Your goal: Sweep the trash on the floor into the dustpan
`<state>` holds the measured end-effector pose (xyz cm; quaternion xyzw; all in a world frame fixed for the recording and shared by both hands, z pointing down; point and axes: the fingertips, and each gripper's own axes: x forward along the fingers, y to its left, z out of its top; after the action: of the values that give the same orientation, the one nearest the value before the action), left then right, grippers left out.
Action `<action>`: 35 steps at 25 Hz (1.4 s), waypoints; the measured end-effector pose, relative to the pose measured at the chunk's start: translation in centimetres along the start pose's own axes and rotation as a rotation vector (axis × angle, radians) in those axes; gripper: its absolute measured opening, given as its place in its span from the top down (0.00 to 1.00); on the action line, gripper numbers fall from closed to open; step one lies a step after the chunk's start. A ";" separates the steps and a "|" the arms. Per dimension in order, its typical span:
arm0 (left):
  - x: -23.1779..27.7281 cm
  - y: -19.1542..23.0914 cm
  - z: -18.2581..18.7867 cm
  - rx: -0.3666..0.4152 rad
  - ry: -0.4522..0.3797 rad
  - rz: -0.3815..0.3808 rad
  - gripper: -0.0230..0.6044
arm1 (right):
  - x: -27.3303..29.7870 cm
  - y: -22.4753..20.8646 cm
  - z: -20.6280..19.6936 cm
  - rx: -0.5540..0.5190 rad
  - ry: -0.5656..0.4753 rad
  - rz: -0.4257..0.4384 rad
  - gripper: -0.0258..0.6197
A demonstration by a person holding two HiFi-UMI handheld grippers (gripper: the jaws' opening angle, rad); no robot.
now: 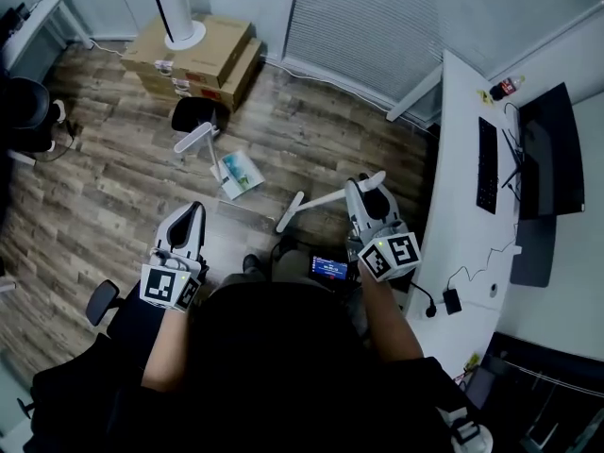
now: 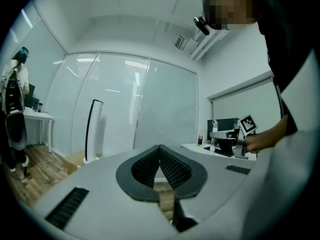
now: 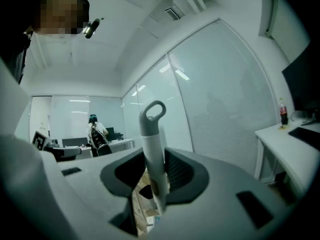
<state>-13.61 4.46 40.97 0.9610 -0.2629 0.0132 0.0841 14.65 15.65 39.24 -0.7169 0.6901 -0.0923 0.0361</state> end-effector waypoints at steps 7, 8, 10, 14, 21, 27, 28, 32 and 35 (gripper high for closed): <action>-3.9 2.5 -0.9 -0.020 -0.006 0.083 0.97 | 0.1 3.9 -1.5 0.002 0.023 0.047 0.78; -4.0 2.5 -1.0 -0.019 -0.005 0.090 0.97 | 0.2 4.0 -1.5 0.004 0.033 0.049 0.79; -4.1 2.6 -1.1 -0.012 0.001 0.097 0.97 | 0.4 4.3 -1.4 0.006 0.037 0.062 0.79; -3.5 2.1 -0.8 0.005 0.006 0.070 0.97 | 0.3 5.1 -0.4 0.001 0.013 0.105 0.79; 0.6 -1.6 0.9 -0.019 0.001 0.002 0.97 | -1.1 4.0 1.1 -0.050 0.008 0.188 0.80; 3.9 -3.2 2.4 -0.100 -0.069 -0.039 0.97 | -1.6 2.3 1.2 -0.079 -0.012 0.242 0.80; 4.3 -3.3 2.2 -0.107 -0.060 -0.032 0.97 | -1.6 2.0 1.1 -0.081 -0.017 0.247 0.80; 5.2 -3.3 0.7 -0.101 -0.018 -0.015 0.97 | -1.7 0.0 0.9 -0.069 -0.024 0.234 0.80; 5.8 -3.5 0.4 -0.098 -0.001 -0.016 0.97 | -1.6 -1.7 0.9 -0.059 -0.023 0.219 0.80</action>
<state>-6.81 4.45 40.48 0.9578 -0.2555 -0.0011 0.1313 16.44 17.30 38.53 -0.6388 0.7664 -0.0591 0.0326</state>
